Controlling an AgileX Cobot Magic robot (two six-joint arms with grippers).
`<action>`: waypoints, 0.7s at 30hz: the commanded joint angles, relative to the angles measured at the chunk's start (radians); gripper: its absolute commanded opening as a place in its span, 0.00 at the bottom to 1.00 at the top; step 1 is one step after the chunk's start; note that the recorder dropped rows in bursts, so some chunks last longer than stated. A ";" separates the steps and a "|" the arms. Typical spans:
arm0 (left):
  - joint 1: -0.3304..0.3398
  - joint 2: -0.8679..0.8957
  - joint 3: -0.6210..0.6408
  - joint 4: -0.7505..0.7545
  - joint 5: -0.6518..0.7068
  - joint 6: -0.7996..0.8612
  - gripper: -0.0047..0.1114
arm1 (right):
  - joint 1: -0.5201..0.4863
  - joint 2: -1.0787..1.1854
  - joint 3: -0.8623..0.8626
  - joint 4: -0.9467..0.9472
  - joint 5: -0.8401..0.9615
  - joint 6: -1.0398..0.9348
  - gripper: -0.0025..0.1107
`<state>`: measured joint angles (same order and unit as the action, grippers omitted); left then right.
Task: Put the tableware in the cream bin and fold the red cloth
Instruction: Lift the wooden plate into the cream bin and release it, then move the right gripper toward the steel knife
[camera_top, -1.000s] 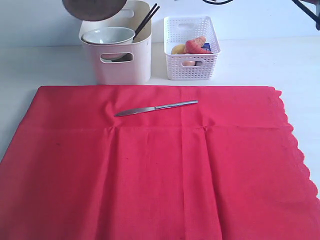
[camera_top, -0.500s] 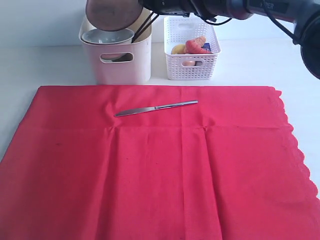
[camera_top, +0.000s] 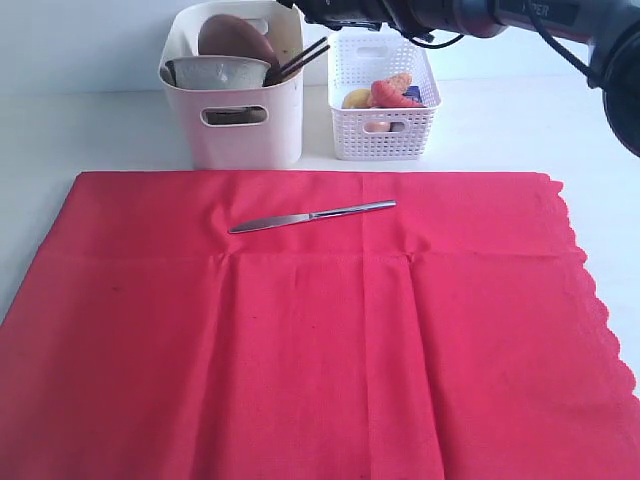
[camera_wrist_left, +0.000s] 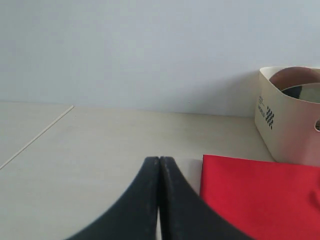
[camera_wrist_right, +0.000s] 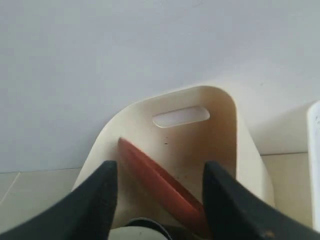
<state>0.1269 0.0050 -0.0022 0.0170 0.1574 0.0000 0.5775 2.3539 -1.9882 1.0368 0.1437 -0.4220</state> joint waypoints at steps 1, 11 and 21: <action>0.002 -0.005 0.002 -0.006 -0.003 -0.007 0.05 | -0.003 -0.030 -0.012 0.003 0.072 0.003 0.53; 0.002 -0.005 0.002 -0.006 -0.003 -0.007 0.05 | -0.010 -0.153 -0.013 -0.124 0.248 0.004 0.43; 0.002 -0.005 0.002 -0.006 -0.003 -0.007 0.05 | -0.010 -0.246 -0.013 -0.257 0.403 0.004 0.05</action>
<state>0.1269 0.0050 -0.0022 0.0170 0.1574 0.0000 0.5734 2.1300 -1.9900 0.8351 0.4968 -0.4182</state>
